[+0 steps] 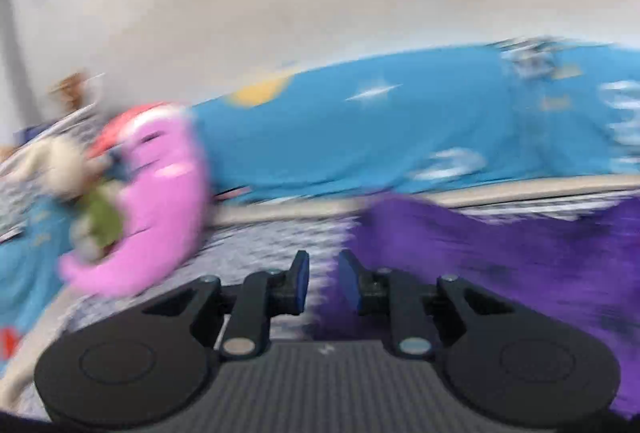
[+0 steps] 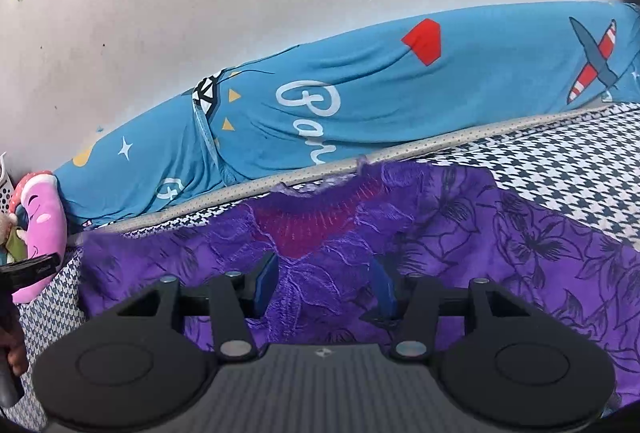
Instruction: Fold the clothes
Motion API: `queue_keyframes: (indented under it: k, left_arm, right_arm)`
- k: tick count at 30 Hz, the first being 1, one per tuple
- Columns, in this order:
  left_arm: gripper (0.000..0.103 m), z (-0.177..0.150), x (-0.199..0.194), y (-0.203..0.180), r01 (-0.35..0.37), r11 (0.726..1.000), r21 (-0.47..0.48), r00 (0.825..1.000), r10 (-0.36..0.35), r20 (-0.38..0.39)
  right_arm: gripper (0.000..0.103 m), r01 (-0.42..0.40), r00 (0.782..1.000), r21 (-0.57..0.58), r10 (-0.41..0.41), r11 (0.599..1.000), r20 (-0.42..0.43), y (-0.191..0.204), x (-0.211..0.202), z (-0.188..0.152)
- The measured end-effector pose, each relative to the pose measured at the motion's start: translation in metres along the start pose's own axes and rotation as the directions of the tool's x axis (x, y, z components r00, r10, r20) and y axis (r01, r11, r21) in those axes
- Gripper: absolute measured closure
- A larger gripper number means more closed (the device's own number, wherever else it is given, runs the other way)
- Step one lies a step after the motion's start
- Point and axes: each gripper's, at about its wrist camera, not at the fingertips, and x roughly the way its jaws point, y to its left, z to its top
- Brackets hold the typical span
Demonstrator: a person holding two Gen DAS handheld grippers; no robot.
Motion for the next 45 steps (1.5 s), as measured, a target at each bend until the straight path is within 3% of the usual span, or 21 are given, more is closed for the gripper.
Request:
queue_keyframes:
  k: [1,3,5,11,16,21,27,33,39,45]
  left_arm:
    - [0.067,-0.001,0.009,0.006,-0.039,0.999,-0.014,0.999,0.039,-0.024]
    - [0.052,-0.002,0.02,0.018,-0.088,0.994,-0.06,0.994,0.084,-0.073]
    - [0.053,-0.004,0.019,0.025,-0.095,0.992,-0.078,0.993,0.089,-0.072]
    - [0.047,-0.007,0.001,0.021,-0.002,0.997,-0.079,0.998,-0.003,-0.056]
    - [0.033,-0.009,-0.009,0.01,0.115,0.985,-0.13,0.989,-0.126,-0.08]
    - [0.031,-0.009,-0.023,-0.005,0.191,0.967,-0.169,0.975,-0.207,-0.08]
    - [0.026,-0.01,-0.04,-0.028,0.256,0.955,-0.149,0.962,-0.268,-0.061]
    - [0.026,-0.014,-0.046,-0.049,0.278,0.956,-0.09,0.957,-0.283,-0.06]
    - [0.024,-0.016,-0.043,-0.055,0.316,0.943,-0.105,0.941,-0.325,-0.09]
    - [0.024,-0.018,-0.041,-0.06,0.325,0.94,-0.099,0.936,-0.335,-0.105]
  right_arm:
    - [0.052,0.003,1.0,0.002,-0.003,1.0,-0.001,-0.001,0.001,0.001]
    - [0.052,0.008,1.0,0.006,-0.008,1.0,-0.003,-0.004,0.003,0.003]
    - [0.052,0.014,1.0,0.009,-0.014,1.0,-0.005,-0.007,0.005,0.005]
    - [0.052,0.048,0.999,0.017,-0.048,0.999,-0.006,-0.023,0.01,0.014]
    - [0.052,0.087,0.996,0.052,-0.086,0.995,-0.01,-0.049,0.017,0.02]
    - [0.052,0.12,0.993,0.069,-0.121,0.99,0.005,-0.073,0.023,0.024]
    - [0.052,0.178,0.982,0.103,-0.183,0.979,0.043,-0.102,0.019,0.027]
    - [0.052,0.261,0.964,0.088,-0.264,0.961,0.035,-0.125,0.02,0.026]
    - [0.052,0.315,0.948,0.033,-0.316,0.948,0.022,-0.146,0.028,0.018]
    - [0.041,0.317,0.948,0.014,-0.317,0.948,-0.004,-0.161,0.04,0.013]
